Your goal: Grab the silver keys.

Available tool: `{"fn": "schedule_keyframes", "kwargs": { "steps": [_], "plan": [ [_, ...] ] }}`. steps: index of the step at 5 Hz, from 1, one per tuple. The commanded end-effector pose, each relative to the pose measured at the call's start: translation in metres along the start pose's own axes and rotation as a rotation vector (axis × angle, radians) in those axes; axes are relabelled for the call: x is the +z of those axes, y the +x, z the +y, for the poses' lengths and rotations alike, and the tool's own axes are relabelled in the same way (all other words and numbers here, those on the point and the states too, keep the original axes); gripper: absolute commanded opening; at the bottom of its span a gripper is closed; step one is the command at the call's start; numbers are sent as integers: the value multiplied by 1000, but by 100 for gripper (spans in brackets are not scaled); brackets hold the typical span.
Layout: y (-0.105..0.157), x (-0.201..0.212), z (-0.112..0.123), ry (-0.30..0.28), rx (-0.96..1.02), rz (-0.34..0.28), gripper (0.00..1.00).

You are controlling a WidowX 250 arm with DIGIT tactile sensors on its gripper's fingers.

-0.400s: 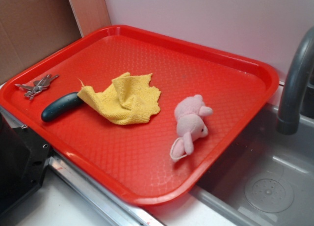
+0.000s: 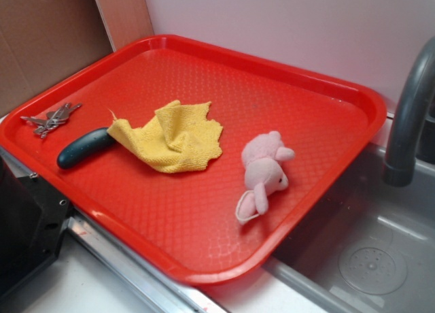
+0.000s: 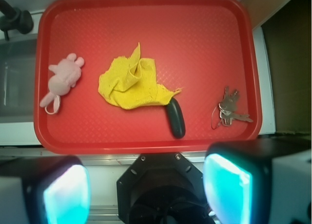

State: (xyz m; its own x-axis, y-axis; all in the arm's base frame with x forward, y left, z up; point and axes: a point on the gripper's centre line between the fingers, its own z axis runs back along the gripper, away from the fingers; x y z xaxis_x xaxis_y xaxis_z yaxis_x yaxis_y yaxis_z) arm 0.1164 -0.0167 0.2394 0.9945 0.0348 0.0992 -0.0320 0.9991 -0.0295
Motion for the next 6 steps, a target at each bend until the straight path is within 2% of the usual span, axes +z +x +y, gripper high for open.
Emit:
{"fn": "schedule_keyframes", "kwargs": {
  "steps": [1, 2, 3, 4, 5, 6],
  "plan": [
    [-19, -43, 63, 238, 339, 68, 100],
    [-23, -79, 80, 336, 350, 39, 100],
    [-11, -114, 84, 345, 228, 13, 100],
    [10, -150, 89, 319, 41, -50, 100],
    [13, -174, 104, 295, 22, -84, 100],
    [16, -190, 105, 233, 54, -50, 100]
  ]
}}
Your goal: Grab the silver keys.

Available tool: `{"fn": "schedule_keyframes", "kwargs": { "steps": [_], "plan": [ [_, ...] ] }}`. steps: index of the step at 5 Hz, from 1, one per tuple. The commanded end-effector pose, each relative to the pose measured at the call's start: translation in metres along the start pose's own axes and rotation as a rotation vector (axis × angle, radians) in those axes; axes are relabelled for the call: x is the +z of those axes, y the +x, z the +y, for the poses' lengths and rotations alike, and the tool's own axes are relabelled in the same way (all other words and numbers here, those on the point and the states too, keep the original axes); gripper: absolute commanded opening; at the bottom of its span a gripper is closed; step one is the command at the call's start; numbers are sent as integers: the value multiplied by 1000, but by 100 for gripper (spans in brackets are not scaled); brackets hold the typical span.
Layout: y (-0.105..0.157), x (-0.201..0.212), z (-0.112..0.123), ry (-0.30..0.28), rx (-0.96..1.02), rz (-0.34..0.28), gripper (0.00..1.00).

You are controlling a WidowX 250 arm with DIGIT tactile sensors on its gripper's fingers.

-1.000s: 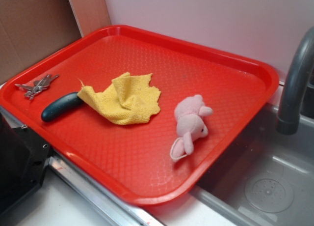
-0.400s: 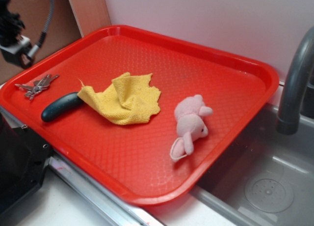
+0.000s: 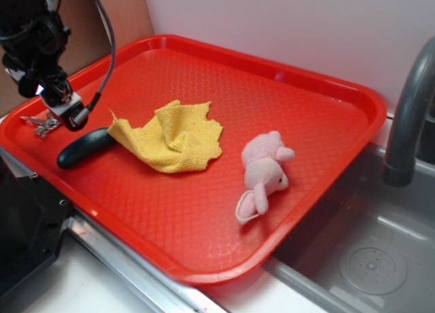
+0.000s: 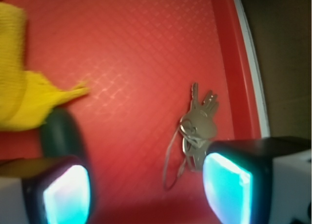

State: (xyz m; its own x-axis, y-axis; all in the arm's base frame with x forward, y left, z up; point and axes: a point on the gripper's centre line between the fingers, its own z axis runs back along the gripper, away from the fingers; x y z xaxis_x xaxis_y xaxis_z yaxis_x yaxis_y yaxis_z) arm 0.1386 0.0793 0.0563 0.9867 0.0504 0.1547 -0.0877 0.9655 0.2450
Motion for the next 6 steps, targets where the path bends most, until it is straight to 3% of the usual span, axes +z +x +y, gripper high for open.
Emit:
{"fn": "schedule_keyframes", "kwargs": {
  "steps": [1, 2, 5, 6],
  "plan": [
    [-2, -13, 9, -54, 75, 50, 100],
    [-6, -27, 15, -91, 56, 90, 100],
    [-30, -5, 29, -133, 44, 13, 100],
    [-26, -6, 30, -162, 21, 6, 100]
  ]
}}
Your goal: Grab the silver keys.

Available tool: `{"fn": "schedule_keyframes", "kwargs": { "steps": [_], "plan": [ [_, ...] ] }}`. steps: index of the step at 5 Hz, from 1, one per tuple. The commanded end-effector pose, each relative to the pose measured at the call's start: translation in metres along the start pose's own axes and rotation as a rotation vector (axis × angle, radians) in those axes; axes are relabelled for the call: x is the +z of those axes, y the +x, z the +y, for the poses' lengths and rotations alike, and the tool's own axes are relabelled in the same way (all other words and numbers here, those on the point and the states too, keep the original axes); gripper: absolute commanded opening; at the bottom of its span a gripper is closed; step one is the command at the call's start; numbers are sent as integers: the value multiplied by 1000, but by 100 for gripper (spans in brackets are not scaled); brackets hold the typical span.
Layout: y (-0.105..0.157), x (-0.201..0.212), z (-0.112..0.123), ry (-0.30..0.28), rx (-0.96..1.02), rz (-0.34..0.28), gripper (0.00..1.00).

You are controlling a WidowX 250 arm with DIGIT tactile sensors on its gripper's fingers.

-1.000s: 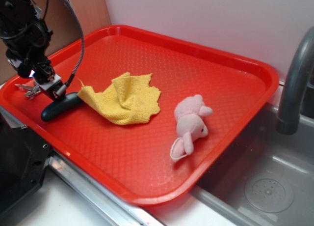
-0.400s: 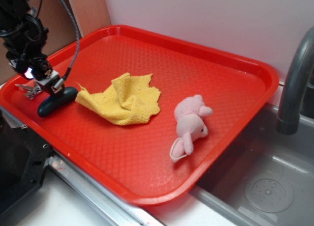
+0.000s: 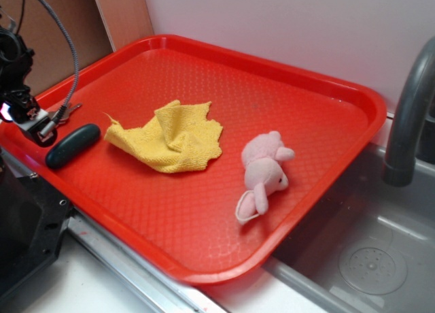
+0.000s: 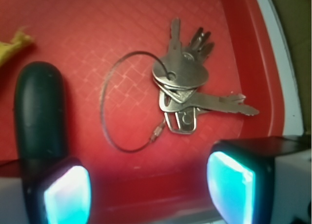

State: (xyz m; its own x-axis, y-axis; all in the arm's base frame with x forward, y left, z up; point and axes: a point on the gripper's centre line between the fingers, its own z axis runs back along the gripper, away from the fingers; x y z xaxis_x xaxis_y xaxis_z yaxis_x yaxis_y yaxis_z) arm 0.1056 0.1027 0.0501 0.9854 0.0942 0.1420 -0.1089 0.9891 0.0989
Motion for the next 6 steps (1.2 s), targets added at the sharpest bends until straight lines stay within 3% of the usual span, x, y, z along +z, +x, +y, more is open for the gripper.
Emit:
{"fn": "schedule_keyframes", "kwargs": {
  "steps": [1, 2, 3, 4, 5, 6],
  "plan": [
    [24, 15, 3, -24, -72, -55, 100],
    [46, 20, 6, -64, -109, -75, 100],
    [48, 1, 10, -79, -115, -32, 100],
    [35, -13, 16, -100, -101, 26, 100],
    [23, -11, 19, -133, -90, 10, 100],
    [24, -17, 19, -131, -79, 35, 0]
  ]
}}
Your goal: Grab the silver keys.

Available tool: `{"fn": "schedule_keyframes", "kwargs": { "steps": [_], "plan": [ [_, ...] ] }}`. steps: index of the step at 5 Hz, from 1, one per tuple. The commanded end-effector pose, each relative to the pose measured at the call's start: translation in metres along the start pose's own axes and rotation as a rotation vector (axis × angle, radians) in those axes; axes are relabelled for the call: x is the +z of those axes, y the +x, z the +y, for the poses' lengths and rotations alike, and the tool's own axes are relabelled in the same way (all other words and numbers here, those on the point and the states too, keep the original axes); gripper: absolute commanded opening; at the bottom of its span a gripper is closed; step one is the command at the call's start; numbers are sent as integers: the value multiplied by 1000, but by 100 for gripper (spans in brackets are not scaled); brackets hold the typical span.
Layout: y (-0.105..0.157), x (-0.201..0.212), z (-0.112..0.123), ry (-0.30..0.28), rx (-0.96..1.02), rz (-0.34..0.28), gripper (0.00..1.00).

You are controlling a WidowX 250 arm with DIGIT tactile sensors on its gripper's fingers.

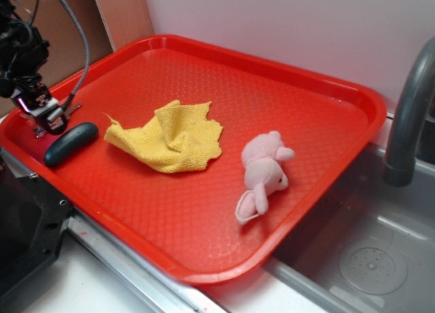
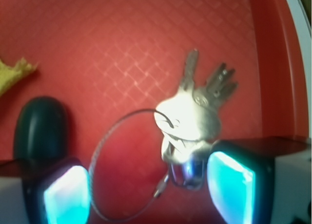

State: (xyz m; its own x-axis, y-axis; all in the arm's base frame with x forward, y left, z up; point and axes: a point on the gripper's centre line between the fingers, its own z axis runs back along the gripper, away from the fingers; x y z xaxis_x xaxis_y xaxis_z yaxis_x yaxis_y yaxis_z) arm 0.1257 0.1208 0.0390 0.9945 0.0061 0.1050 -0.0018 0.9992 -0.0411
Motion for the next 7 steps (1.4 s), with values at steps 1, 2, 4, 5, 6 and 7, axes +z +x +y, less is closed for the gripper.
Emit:
{"fn": "schedule_keyframes", "kwargs": {
  "steps": [1, 2, 4, 5, 6, 7],
  "plan": [
    [6, -2, 3, 29, -1, 3, 0],
    [7, -2, 2, 38, -9, 5, 0],
    [19, 23, -9, 49, -32, 29, 0],
    [57, 69, -31, 94, -20, -48, 0],
    [96, 116, -63, 100, -18, -95, 0],
    [114, 164, -84, 92, -4, -105, 0]
  ]
}}
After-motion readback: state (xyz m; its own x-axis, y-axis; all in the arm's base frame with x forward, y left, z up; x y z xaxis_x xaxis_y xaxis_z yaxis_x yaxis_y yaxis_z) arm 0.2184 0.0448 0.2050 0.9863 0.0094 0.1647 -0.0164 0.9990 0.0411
